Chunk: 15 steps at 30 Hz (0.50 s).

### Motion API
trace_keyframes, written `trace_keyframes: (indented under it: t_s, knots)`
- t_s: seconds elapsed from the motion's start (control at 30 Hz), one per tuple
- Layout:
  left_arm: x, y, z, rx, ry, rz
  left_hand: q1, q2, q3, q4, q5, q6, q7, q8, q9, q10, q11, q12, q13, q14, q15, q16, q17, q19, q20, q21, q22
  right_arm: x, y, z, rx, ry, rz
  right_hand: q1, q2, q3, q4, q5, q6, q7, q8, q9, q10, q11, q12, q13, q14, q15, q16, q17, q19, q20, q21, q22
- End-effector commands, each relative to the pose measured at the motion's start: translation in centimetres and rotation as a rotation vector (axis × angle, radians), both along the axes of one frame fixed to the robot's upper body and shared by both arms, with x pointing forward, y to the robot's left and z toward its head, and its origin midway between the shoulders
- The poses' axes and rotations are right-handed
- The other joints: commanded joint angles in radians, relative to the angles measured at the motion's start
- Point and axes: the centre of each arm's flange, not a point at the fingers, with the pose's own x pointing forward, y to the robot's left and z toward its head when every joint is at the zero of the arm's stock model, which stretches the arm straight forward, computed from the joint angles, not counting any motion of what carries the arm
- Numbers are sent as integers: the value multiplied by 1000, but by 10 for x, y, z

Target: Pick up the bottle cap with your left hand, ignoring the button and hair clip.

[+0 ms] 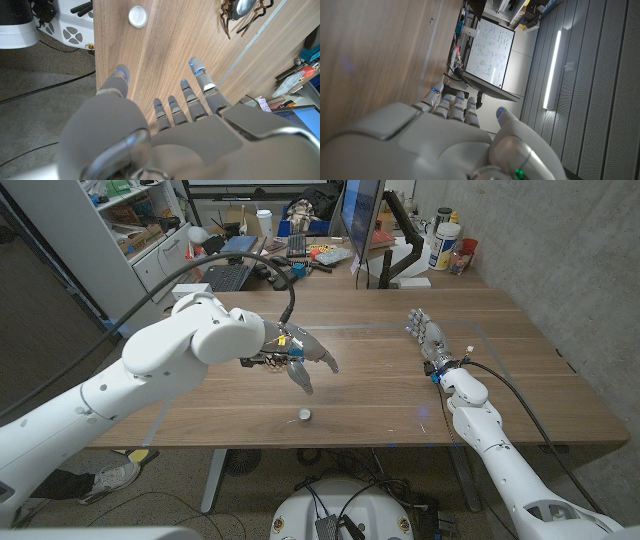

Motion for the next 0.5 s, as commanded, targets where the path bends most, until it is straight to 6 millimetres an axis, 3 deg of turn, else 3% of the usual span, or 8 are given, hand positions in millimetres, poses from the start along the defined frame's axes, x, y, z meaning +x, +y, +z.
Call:
trace_keyframes:
  t_s: [0.03, 0.5]
  knots:
    - [4, 4, -13, 7, -7, 19, 14, 0, -4, 2, 2, -8, -6, -5, 6, -4, -6, 3, 5, -5, -97, 2, 4, 2, -1, -2, 2, 0, 3, 1, -10, -2, 5, -9, 48, -3, 0, 5, 7, 3, 6, 4, 4, 1, 3, 4, 1, -4, 1, 2, 5, -100, -1, 3]
    - [9, 9, -20, 14, -6, 26, 21, 2, -8, 4, 3, 0, -5, 0, 7, -2, -7, 7, 8, -3, -99, 3, 8, 3, -3, -5, 2, 1, 7, -1, -19, 4, 2, -10, 47, -4, 0, 5, 7, 2, 6, 4, 4, 2, 3, 4, 1, -5, 1, 2, 4, -100, -5, 3]
